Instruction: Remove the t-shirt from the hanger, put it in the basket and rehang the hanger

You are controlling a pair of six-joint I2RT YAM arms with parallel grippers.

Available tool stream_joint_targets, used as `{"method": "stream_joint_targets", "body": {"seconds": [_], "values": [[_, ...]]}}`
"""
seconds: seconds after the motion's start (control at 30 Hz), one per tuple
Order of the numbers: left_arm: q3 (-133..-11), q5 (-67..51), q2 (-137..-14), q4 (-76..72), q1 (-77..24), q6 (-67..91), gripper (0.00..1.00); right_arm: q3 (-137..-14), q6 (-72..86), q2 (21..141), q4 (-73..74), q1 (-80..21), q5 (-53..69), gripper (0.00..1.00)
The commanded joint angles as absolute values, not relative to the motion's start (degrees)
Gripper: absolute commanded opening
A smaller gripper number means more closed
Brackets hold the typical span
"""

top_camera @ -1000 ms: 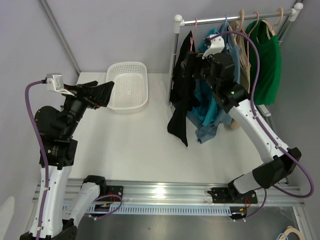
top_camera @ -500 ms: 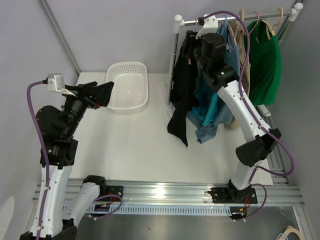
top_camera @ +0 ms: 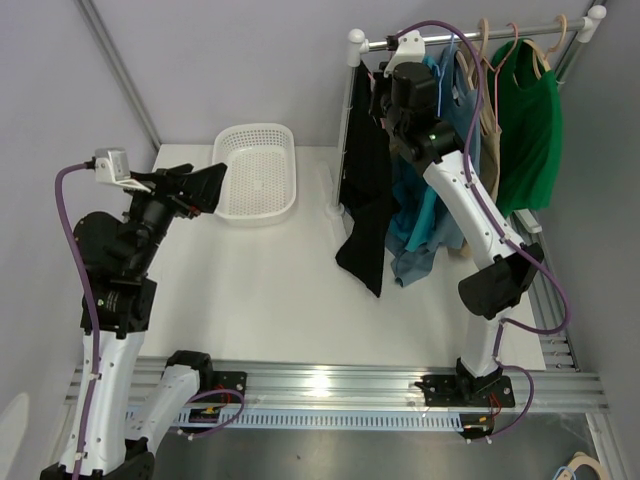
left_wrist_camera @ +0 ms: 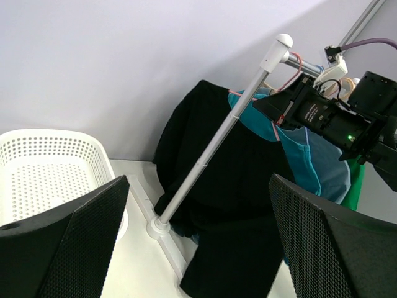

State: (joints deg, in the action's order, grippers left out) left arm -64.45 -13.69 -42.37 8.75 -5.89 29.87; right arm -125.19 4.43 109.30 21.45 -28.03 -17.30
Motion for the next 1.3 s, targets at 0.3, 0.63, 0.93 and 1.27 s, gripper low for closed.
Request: {"method": "stream_joint_targets", "body": {"seconds": [0.3,0.63,0.93,1.27], "values": [[-63.55,-14.59,-42.8,7.21,-6.15,28.92,1.0,-130.59,0.27,104.25,20.91,-28.12,-18.9,0.0],[-66.8,-18.45,-46.14,7.74,-6.24,29.71,1.0,-130.88,-1.76,95.9,23.29,-29.09,-21.61,0.0],[-67.76,-20.21,-47.46,7.12,-14.74,24.01,0.99,-109.81,9.13,81.76,24.88,-34.54,-35.91,0.0],[-66.71,-27.17,-47.82,6.24,-23.19,20.05,1.0,-92.12,12.66,62.32,30.15,-34.8,-25.14,0.0]]}}
